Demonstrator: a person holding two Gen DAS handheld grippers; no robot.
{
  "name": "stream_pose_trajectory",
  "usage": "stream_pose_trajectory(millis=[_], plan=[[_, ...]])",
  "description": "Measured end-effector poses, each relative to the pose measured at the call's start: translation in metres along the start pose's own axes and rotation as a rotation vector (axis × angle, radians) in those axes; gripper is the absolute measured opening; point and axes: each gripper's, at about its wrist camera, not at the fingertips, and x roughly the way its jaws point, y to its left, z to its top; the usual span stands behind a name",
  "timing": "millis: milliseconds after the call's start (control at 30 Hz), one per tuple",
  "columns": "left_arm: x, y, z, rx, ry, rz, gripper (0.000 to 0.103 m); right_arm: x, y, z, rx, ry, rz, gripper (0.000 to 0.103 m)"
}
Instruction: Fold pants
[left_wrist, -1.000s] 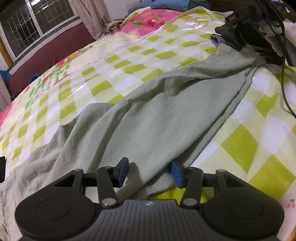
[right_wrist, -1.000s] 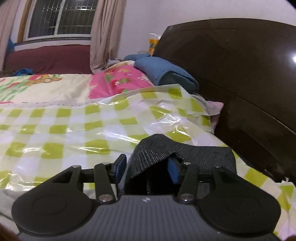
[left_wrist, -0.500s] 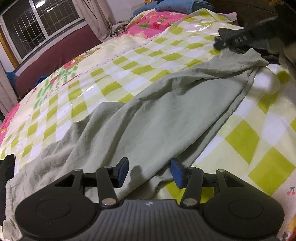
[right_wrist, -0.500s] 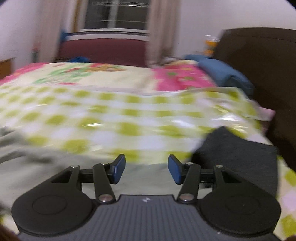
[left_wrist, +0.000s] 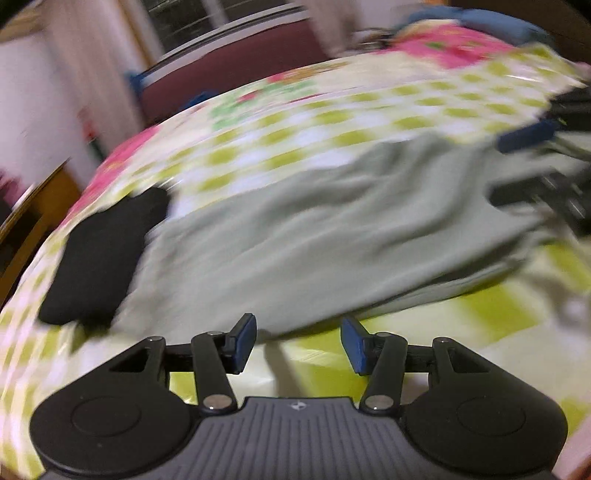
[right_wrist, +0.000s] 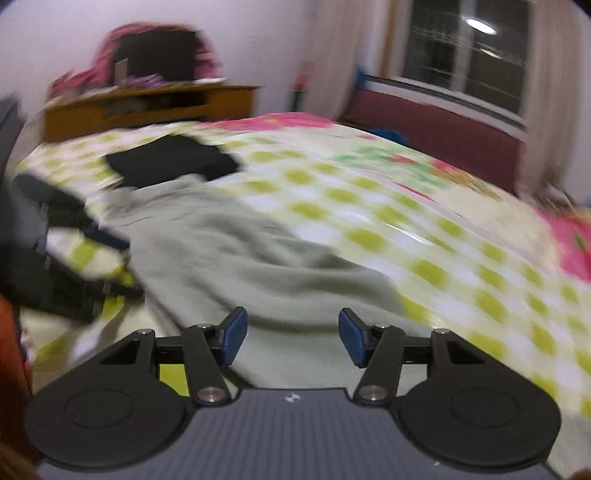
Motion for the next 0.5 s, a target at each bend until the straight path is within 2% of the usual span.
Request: stream_pose_trajectory(millis=[67,200,267,400,433,467,500], plan=[[0.006,0.025,-0.008,-0.043,0.007,0.049,0.065,0.018,0.021,0.010,-0.048,0.010,0.051,0.056],[0.018,0.060,-0.015,-0.111,-0.016,0.070,0.065,0.046,0.057,0.024,-0.132,0.032,0.143,0.060],[0.026,0.071,-0.011,-0.138,-0.037,0.064,0.065,0.060,0.073,0.028,-0.189,0.039,0.151,0.060],[0.034,0.089,0.001,-0.152,-0.086,0.051,0.062,0.081,0.091,0.039,-0.210,0.049,0.142,0.060],[0.035,0.093,0.004,-0.148,-0.096,0.048,0.057,0.084,0.091,0.042,-0.208,0.052,0.137,0.058],[0.036,0.097,0.006,-0.147,-0.100,0.045,0.048,0.090,0.092,0.045,-0.196,0.061,0.130,0.047],[0.038,0.100,0.007,-0.146,-0.098,0.040,0.044,0.093,0.091,0.048,-0.180,0.068,0.129,0.038]])
